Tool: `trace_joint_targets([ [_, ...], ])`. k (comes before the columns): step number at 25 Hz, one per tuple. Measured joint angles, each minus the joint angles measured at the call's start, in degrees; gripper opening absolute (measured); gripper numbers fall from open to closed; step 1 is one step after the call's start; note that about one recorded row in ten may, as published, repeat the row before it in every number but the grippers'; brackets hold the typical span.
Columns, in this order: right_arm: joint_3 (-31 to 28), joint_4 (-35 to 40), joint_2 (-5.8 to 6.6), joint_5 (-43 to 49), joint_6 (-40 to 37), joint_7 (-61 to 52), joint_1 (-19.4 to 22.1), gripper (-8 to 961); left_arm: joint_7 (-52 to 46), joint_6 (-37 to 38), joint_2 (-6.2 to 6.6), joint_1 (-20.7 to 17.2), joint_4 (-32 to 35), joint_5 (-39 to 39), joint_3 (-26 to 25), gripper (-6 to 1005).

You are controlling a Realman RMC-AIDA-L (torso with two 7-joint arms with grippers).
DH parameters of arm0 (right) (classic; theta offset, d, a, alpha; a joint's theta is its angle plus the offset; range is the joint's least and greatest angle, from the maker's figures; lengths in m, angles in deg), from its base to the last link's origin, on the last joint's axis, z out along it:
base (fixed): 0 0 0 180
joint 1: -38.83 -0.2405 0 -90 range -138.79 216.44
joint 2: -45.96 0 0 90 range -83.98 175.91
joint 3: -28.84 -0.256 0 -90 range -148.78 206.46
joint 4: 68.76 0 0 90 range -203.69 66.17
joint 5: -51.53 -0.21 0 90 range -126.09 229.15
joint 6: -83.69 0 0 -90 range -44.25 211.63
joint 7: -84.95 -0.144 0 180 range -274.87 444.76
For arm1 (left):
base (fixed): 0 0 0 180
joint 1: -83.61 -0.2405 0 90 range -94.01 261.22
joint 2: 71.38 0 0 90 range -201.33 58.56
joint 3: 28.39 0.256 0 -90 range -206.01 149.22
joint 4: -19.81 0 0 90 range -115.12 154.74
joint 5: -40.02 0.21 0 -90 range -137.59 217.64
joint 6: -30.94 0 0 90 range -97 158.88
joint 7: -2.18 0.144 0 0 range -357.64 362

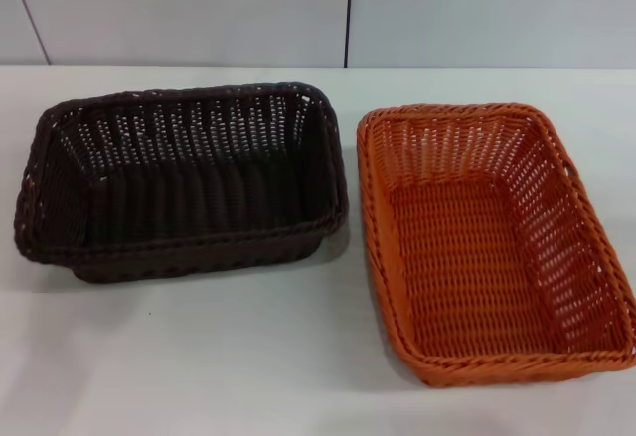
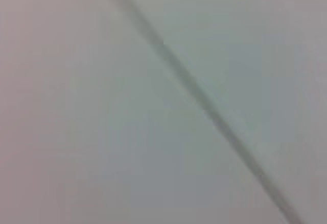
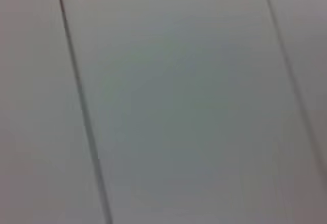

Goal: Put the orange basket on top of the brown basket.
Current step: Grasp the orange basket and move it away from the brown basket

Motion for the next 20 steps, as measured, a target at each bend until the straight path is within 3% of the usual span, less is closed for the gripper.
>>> trace_joint_targets([
  [1, -0.41, 6.29, 1.88, 2.29, -4.98, 0.00, 1.20, 820, -2.32, 6.86, 0.03, -5.04, 0.54, -0.09, 1.43, 694],
  [2, -0.41, 6.29, 1.88, 2.29, -4.98, 0.00, 1.20, 819, -5.91, 17.48, 0.03, -10.45, 1.59, -0.41, 3.31, 702],
  [4, -1.69, 14.03, 4.36, 5.54, -12.93, -0.03, 2.41, 818, -11.75, 34.97, 0.06, -19.10, 5.84, -1.28, 5.81, 717],
  [5, -2.69, 18.27, 5.56, 7.86, -18.53, -0.03, 2.84, 817, -14.29, 42.49, 0.08, -21.93, 8.62, -1.80, 6.64, 729],
  [6, -5.81, 26.12, 6.99, 13.91, -31.51, -0.03, 3.12, 817, -16.92, 50.35, 0.10, -24.79, 12.19, -2.29, 7.13, 742],
  [7, -5.81, 26.12, 6.99, 13.91, -31.51, -0.03, 3.12, 816, -19.14, 56.87, 0.05, -26.76, 15.82, -2.78, 7.42, 754],
  [10, -12.47, 38.55, 6.85, 22.17, -53.93, -0.01, 2.48, 814, -24.41, 69.12, 0.12, -29.27, 27.14, -4.32, 7.28, 791],
  [11, -15.97, 45.81, 6.46, 25.68, -70.29, 0.47, 0.50, 814, -25.40, 70.20, 0.19, -29.36, 29.70, -4.51, 7.20, 791],
  [12, -15.97, 45.81, 6.46, 25.68, -70.29, 0.47, 0.50, 813, -26.57, 71.62, 0.19, -29.34, 33.76, -4.60, 7.16, 791],
  [15, -19.87, 54.49, 5.67, 27.49, -94.23, 4.03, -4.37, 811, -28.46, 75.14, 0.06, -28.76, 41.99, -4.61, 7.28, 791],
  [16, -22.57, 58.62, 4.37, 27.45, -107.61, 7.30, -8.05, 810, -28.95, 76.23, 0.05, -28.40, 44.65, -4.58, 7.49, 791],
  [17, -22.57, 58.62, 4.37, 27.45, -107.61, 7.30, -8.05, 810, -29.19, 76.58, 0.03, -28.24, 45.86, -4.60, 7.57, 791],
  [20, -27.49, 63.64, 1.45, 27.13, -128.45, 12.71, -14.05, 808, -29.96, 77.27, -0.03, -27.69, 49.16, -4.65, 7.67, 790],
])
